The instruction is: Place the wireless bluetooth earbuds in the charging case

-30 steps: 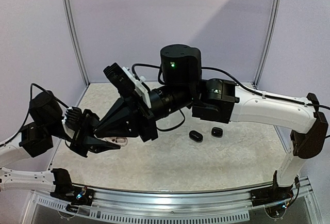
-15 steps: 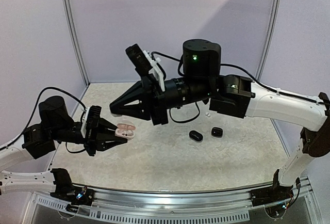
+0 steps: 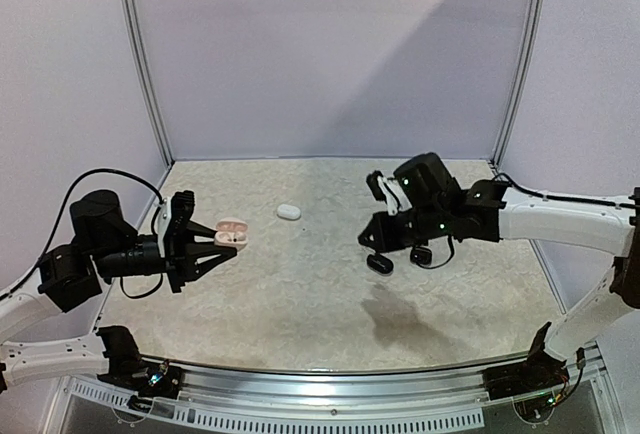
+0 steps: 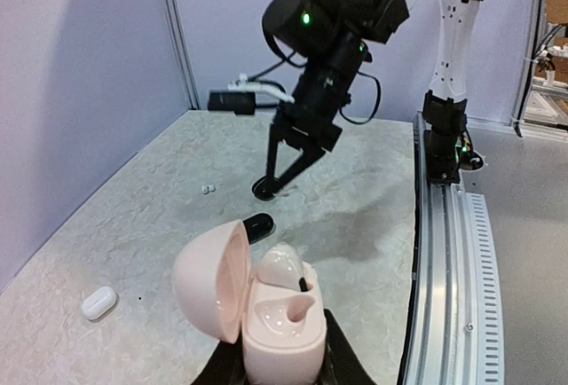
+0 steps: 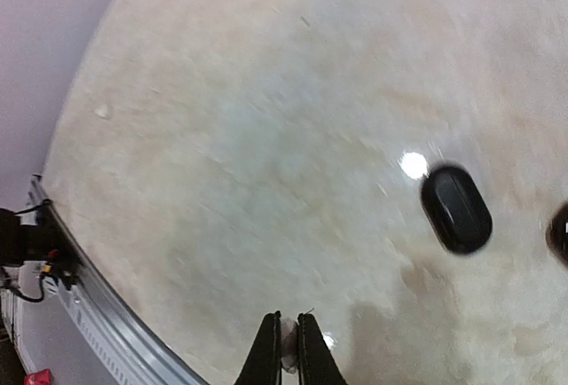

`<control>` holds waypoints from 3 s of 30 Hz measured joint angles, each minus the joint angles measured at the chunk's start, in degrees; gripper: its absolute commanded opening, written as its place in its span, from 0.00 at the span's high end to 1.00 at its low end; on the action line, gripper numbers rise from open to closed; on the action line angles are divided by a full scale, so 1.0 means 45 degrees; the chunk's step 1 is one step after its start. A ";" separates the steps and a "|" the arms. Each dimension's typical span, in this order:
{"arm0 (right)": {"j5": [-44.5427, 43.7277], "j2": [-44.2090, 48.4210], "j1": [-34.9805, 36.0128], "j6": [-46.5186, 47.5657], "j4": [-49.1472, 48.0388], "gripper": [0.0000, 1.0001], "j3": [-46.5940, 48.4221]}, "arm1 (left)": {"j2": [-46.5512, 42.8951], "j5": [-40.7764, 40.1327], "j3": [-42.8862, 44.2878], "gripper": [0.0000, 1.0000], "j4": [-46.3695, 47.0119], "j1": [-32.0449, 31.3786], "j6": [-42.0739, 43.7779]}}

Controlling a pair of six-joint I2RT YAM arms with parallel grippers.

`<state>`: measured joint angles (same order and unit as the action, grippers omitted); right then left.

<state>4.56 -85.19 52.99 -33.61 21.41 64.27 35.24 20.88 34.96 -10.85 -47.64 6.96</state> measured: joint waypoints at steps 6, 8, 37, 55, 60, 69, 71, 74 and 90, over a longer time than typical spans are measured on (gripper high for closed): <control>-0.0233 -0.1141 -0.0175 -0.1889 0.1035 1.00 -0.1316 | -0.0005 0.0005 0.0000 1.00 -0.0044 0.0019 0.0005; -0.0219 -0.1778 -0.0175 -0.2195 0.1049 1.00 -0.1307 | -0.0010 0.0010 0.0000 1.00 -0.0044 0.0019 0.0005; 0.4017 -0.4473 -0.1603 -0.7820 -0.9131 0.71 -0.4935 | -0.0525 0.0112 -0.0277 1.00 -0.0068 0.0151 -0.0316; -0.0937 -0.3638 -0.1185 -0.3633 0.3002 0.48 -0.0146 | -0.0826 0.0350 -0.0573 1.00 -0.0029 0.0185 -0.0374; -0.1622 -0.4012 0.0170 -0.2467 0.4454 0.40 0.2511 | -0.0865 0.0408 -0.0685 1.00 0.0010 0.0185 -0.0374; -0.2293 -0.7344 0.1025 -0.0879 0.6751 0.27 0.5887 | -0.1035 0.0471 -0.0690 1.00 0.0010 0.0209 -0.0374; -0.2395 -0.7834 0.1020 -0.0651 0.7237 0.27 0.6115 | -0.1035 0.0491 -0.0690 1.00 0.0005 0.0214 -0.0374; -0.2458 -0.8179 0.1020 -0.0267 0.7592 0.31 0.6314 | -0.1035 0.0515 -0.0690 1.00 0.0029 0.0214 -0.0379; -0.1889 -0.8680 0.0622 0.1399 0.7291 0.50 0.6533 | -0.1010 0.0602 -0.0690 1.00 0.0049 0.0233 -0.0374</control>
<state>-3.95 -124.25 55.79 -27.31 54.22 93.67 30.70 23.59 31.86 -10.63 -46.59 5.28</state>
